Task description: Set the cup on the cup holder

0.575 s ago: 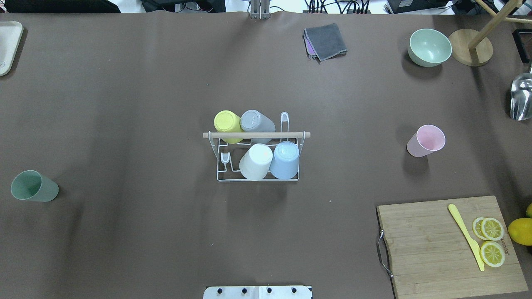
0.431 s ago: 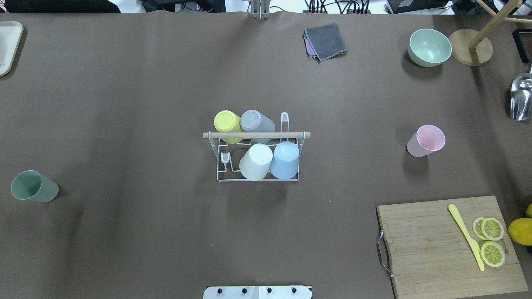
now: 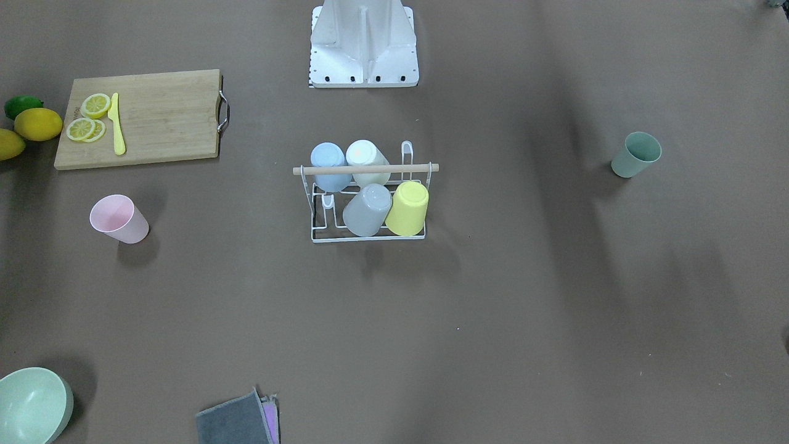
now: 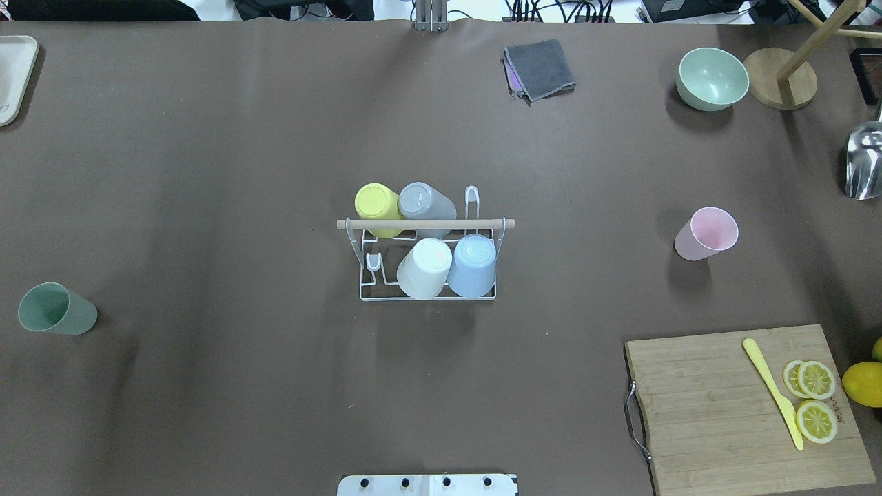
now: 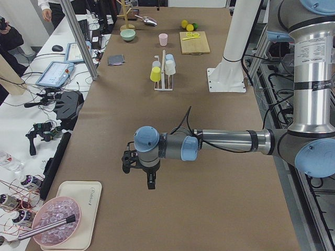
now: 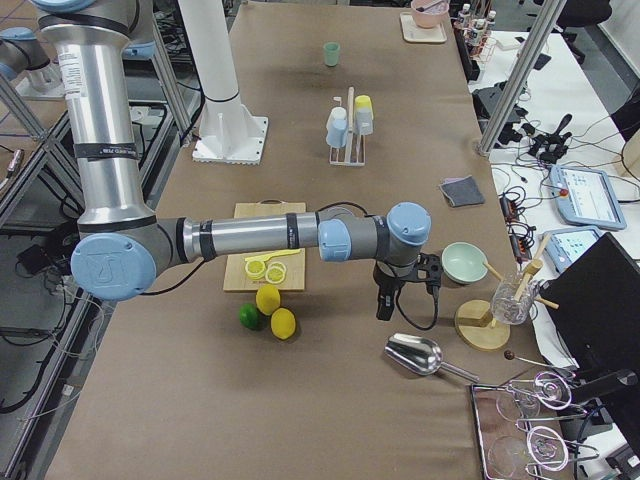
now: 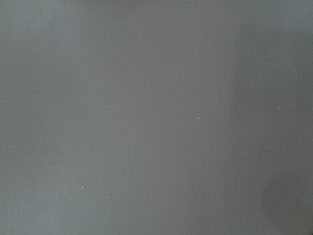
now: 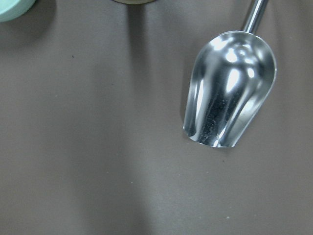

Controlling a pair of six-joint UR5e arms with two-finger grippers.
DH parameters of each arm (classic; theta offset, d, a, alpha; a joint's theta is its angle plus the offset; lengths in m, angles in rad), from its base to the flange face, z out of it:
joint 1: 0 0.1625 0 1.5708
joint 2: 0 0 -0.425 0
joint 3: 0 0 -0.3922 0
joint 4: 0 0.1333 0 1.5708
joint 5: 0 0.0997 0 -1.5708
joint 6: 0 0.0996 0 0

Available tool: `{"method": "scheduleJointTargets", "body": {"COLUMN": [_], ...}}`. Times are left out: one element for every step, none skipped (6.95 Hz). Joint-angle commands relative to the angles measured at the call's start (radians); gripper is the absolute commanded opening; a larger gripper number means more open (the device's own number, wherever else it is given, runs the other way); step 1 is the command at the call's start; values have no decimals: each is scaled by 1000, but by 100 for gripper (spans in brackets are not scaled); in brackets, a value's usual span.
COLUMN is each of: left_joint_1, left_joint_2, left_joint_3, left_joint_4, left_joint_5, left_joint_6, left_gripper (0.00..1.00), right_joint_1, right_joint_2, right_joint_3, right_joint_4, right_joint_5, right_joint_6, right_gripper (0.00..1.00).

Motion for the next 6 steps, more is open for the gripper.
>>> {"method": "scheduleJointTargets", "body": {"left_joint_1": [0, 0, 0, 0, 0, 0], "left_joint_2": [-3, -6, -12, -18, -29, -49], "left_joint_3": [0, 2, 3, -1, -12, -29], "left_joint_4": [-2, 1, 1, 1, 1, 2], "left_joint_5": [0, 3, 7, 8, 3, 3], "left_joint_6": [2, 6, 7, 6, 1, -7], "left_gripper": [97, 97, 97, 97, 97, 97], "right_joint_1": [-100, -150, -178, -207, -224, -231], "right_joint_2": [23, 64, 117, 144, 184, 241], "right_joint_3": [-9, -25, -47, -58, -84, -134], "right_joint_4": [22, 33, 32, 27, 24, 9], "right_joint_5": [13, 12, 9, 6, 6, 9], "right_joint_6": [16, 65, 109, 149, 177, 177], "right_gripper": [100, 99, 99, 99, 99, 99]}}
